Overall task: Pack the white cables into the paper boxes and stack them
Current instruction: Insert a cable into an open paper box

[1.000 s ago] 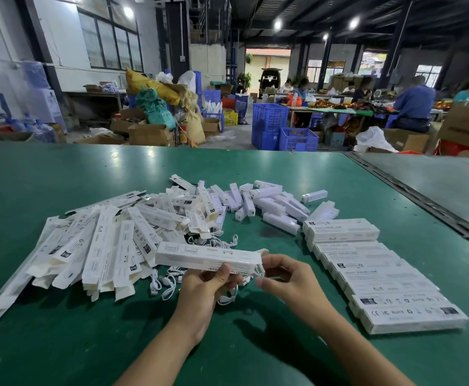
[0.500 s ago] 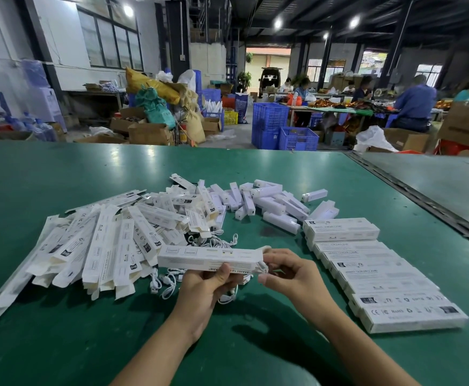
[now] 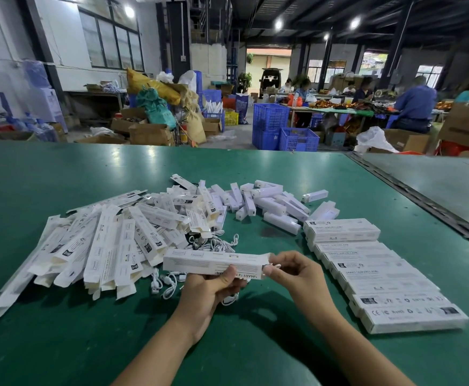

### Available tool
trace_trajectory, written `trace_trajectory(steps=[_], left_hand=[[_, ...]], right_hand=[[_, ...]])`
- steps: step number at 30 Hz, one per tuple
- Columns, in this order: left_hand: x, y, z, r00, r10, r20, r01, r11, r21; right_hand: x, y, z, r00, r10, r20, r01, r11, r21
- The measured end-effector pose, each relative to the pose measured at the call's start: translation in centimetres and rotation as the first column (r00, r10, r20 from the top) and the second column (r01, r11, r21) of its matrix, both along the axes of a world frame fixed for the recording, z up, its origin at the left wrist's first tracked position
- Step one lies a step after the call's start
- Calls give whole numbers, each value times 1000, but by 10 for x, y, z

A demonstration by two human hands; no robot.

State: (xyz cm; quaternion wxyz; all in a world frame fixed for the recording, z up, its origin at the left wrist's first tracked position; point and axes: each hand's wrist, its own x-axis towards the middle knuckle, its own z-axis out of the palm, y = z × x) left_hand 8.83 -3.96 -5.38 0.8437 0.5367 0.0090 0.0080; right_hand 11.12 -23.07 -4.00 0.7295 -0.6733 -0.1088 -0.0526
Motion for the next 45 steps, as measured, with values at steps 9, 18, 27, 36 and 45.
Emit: trace_trajectory(steps=[9,18,27,36,45], left_hand=[[-1,0,4,999,54,4,-54,998,-27],[-2,0,2,999,46,14,-46,999,-2],[-1,-5,-2,994,103,46,-106,992,72],[1,-7,-1,946,277,170,-302,942,147],[-8,-6,1,920,18,391,-244,806,538]], right_hand=[[0,6,-7,988,124,-91,-111,984,141],[1,8,-13,987,34,-158,-2,981,196],[-6,13,-6,994,-21,-104,24,999,33],[-15,19,-3,930,-74,360,226,887,-402],[-19,20,-5,926,-126,356,263,892,-368]])
